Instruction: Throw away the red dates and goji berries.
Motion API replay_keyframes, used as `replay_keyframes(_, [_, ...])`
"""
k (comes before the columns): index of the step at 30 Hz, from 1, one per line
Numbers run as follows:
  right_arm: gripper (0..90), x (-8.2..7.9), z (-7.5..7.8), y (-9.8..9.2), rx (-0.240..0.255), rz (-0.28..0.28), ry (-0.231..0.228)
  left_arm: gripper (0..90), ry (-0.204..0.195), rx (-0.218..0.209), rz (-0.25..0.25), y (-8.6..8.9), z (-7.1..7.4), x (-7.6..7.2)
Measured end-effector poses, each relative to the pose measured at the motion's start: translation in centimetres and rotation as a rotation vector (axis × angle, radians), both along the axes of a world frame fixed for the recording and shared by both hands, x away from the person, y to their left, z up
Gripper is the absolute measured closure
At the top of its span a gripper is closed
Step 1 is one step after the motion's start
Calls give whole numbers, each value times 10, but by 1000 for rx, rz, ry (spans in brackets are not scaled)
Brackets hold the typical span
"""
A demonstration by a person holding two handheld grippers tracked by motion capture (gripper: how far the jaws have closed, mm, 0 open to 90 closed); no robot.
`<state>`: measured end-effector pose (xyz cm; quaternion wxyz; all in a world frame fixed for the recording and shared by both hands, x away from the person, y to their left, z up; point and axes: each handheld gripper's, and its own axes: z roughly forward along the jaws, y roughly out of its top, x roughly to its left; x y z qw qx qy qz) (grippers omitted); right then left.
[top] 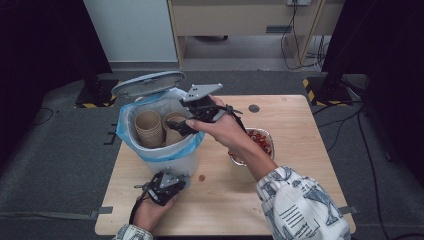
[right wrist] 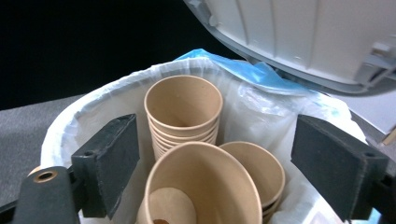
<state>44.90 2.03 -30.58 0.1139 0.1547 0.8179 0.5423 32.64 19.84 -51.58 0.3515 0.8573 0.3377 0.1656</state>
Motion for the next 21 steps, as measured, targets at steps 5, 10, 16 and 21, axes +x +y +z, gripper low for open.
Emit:
replay_keyframes(5, [138, 2, 0, -6, 12, -30, 4, 899, 0, 0, 0, 0, 0, 0])
replay_keyframes(10, [128, 4, 0, -14, 22, -48, 12, 898, 0, 0, 0, 0, 0, 0])
replay_keyframes(16, [125, 6, 1, -24, 36, -70, 18, 899, 0, 0, 0, 0, 0, 0])
replay_keyframes(21, [121, 8, 1, -31, 37, -84, 17, 898, 1, 0, 0, 0, 0, 0])
